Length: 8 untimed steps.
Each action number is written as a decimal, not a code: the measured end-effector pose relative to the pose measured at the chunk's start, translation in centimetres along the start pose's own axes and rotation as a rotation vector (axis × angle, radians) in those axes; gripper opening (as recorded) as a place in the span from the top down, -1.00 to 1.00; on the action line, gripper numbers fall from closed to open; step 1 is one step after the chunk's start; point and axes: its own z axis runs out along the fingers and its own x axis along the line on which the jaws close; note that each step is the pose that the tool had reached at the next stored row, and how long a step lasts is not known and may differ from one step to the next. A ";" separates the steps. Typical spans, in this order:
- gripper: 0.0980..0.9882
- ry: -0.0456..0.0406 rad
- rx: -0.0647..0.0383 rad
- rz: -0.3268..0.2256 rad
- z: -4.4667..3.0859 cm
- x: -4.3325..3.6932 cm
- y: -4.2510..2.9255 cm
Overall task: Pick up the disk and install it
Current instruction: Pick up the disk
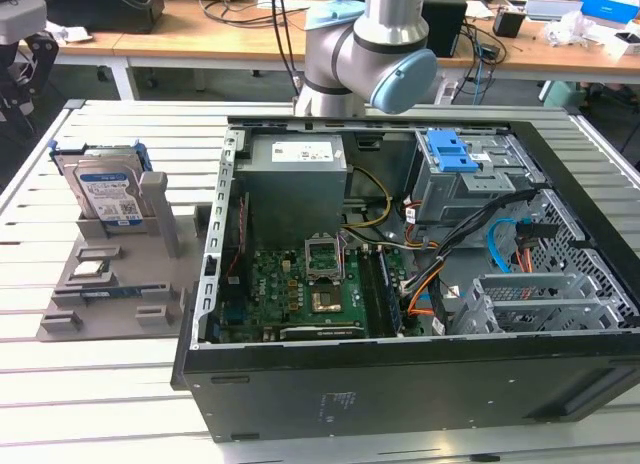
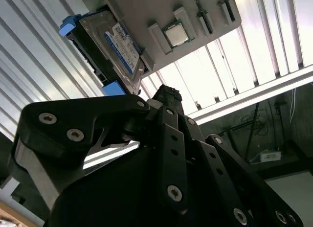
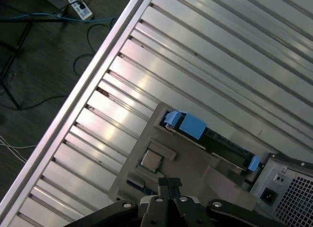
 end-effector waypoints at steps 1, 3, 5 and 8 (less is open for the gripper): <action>0.98 0.0003 0.000 -0.006 0.00 0.00 0.00; 0.98 0.0010 -0.001 -0.023 0.00 0.00 0.00; 0.98 0.0016 -0.001 -0.036 0.00 0.00 0.00; 0.98 0.0027 -0.001 -0.060 0.00 0.00 0.00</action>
